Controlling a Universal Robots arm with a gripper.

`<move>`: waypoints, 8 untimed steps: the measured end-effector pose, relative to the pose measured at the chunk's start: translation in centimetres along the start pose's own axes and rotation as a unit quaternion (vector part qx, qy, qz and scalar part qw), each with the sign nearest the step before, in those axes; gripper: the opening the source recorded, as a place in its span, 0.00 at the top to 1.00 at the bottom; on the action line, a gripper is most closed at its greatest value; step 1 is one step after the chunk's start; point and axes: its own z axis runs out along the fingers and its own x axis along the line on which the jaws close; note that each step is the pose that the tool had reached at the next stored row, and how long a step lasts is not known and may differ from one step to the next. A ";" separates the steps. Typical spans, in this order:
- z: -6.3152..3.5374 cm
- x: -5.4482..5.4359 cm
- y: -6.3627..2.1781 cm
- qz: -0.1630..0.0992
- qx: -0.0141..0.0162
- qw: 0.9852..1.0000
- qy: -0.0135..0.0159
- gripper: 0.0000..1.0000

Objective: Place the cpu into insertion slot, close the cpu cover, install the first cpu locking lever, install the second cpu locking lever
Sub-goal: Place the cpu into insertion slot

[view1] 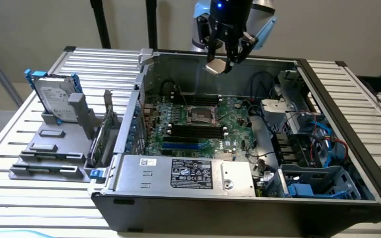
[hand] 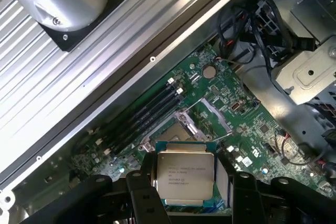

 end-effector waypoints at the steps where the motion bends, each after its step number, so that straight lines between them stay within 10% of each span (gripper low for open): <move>1: 0.00 0.0 0.00 0.007 0.000 1.000 -0.001 0.45; 8: 0.00 0.0 0.00 0.059 -0.003 0.998 -0.005 0.45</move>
